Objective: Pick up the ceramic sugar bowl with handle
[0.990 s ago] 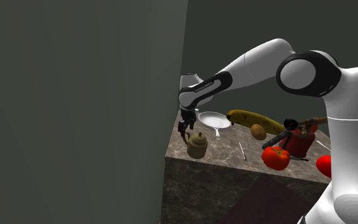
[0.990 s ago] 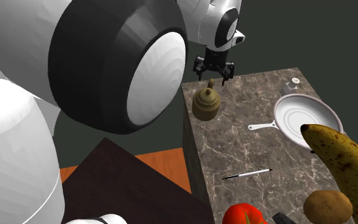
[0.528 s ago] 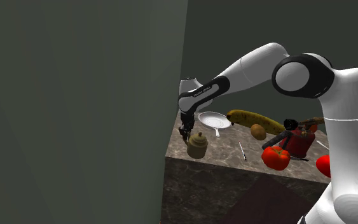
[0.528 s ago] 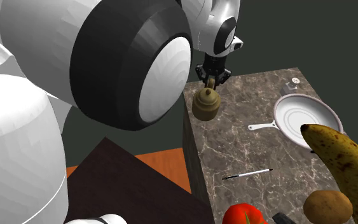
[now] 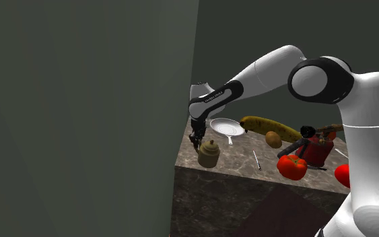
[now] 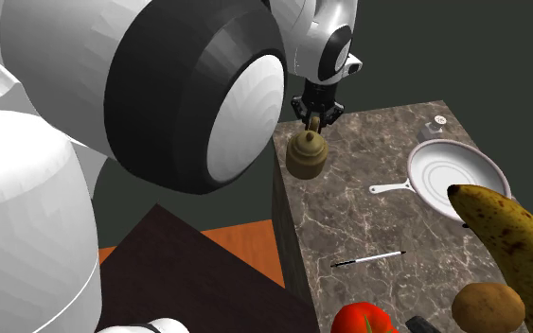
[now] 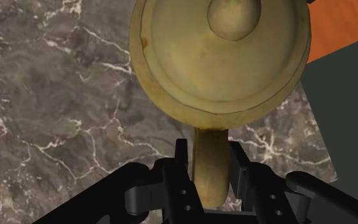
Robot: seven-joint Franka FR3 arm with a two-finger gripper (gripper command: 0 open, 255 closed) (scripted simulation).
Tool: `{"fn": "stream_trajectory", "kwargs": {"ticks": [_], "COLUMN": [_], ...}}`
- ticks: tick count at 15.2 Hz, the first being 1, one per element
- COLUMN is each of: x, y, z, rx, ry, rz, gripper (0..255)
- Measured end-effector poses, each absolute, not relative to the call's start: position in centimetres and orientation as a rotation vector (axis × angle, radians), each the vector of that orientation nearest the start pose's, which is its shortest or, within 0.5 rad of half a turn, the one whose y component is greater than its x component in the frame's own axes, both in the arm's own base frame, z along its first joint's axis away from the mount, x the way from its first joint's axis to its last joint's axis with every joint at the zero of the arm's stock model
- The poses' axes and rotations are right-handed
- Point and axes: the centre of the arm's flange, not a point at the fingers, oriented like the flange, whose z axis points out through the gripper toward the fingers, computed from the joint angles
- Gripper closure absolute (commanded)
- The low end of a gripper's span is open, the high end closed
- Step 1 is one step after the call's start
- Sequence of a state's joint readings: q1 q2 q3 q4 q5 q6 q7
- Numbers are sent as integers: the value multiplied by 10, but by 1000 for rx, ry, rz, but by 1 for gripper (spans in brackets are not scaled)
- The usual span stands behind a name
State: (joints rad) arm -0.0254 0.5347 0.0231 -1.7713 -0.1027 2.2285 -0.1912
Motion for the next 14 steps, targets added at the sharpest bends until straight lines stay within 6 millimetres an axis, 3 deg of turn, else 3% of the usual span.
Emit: {"fn": "stream_trajectory", "kwargs": {"ticks": [14], "x": [653], "y": [-6], "z": [320], "rx": [-3172], "ry": [-401], "rz": [137], "gripper": [255]}}
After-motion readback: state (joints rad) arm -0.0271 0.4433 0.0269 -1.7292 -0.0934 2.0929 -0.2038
